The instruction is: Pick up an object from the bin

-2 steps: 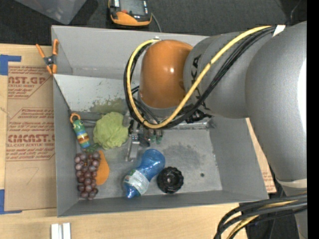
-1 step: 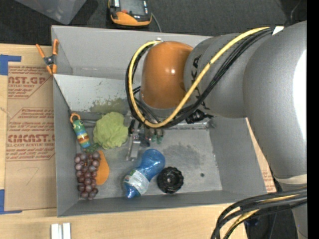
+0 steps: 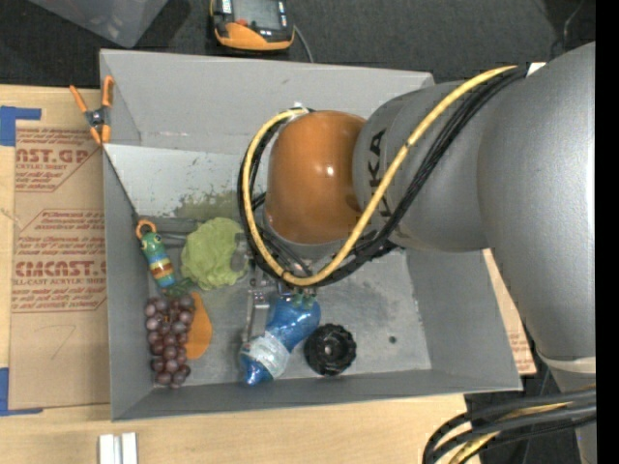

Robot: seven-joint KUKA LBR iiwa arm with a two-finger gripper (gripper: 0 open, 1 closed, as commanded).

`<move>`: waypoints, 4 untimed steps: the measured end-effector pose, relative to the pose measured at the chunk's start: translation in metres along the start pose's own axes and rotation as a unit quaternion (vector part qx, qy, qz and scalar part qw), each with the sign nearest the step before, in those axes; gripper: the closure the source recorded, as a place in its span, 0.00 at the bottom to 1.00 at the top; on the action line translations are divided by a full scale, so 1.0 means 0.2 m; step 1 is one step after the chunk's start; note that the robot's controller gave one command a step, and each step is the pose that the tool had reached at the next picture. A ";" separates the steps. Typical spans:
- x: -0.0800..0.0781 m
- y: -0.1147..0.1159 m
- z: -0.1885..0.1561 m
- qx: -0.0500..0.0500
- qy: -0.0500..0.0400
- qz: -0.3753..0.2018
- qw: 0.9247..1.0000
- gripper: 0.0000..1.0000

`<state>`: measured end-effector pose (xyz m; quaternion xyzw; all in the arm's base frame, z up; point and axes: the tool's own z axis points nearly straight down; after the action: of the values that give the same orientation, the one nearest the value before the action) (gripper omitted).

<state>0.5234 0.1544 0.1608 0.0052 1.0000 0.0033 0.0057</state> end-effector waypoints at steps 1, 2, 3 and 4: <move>-0.23 -0.14 0.18 0.002 0.002 0.082 0.997 0.00; 0.07 -0.25 0.23 -0.002 -0.005 -0.022 1.000 0.00; 0.17 -0.29 0.26 -0.001 -0.001 -0.043 0.999 0.00; 0.16 -0.26 0.34 -0.001 -0.002 -0.060 0.998 0.00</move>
Offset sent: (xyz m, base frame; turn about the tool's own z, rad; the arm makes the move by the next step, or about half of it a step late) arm -0.0394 -0.0581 -0.0533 -0.1140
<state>0.4909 0.1041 0.0929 -0.0551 0.9984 0.0042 0.0082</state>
